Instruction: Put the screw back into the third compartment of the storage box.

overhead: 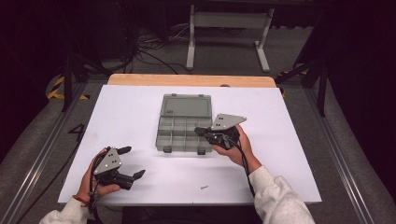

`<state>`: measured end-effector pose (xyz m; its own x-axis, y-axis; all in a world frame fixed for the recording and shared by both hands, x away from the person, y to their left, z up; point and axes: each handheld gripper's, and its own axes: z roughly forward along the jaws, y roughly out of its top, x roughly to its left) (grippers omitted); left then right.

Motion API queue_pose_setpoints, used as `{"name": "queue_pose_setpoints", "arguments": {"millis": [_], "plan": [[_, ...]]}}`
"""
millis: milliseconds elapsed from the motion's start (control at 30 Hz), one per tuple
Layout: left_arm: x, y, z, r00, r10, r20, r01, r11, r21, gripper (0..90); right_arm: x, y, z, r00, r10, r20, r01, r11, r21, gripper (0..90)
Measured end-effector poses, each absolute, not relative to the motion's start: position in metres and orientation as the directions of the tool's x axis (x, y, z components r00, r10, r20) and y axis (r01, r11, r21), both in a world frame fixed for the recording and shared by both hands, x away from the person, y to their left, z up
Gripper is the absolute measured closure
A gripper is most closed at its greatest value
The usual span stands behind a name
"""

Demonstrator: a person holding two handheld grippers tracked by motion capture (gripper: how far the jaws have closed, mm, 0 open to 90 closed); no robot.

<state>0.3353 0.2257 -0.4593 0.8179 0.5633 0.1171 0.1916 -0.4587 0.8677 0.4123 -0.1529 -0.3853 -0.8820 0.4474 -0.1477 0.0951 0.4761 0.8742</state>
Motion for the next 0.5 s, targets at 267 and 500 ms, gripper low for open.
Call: {"name": "queue_pose_setpoints", "arguments": {"millis": [267,500], "plan": [[0.335,0.226,-0.459,0.82,0.561,0.113,0.193,-0.456,0.869,5.3,0.43,-0.145,-0.384,-0.871,0.472,-0.138,0.121,0.477,0.87,88.8],[0.335,0.226,-0.459,0.821,0.559,0.114,0.191,-0.458,0.868,5.3,0.445,-0.139,-0.392,-0.866,0.487,-0.112,0.163,0.487,0.858,88.7]]}}
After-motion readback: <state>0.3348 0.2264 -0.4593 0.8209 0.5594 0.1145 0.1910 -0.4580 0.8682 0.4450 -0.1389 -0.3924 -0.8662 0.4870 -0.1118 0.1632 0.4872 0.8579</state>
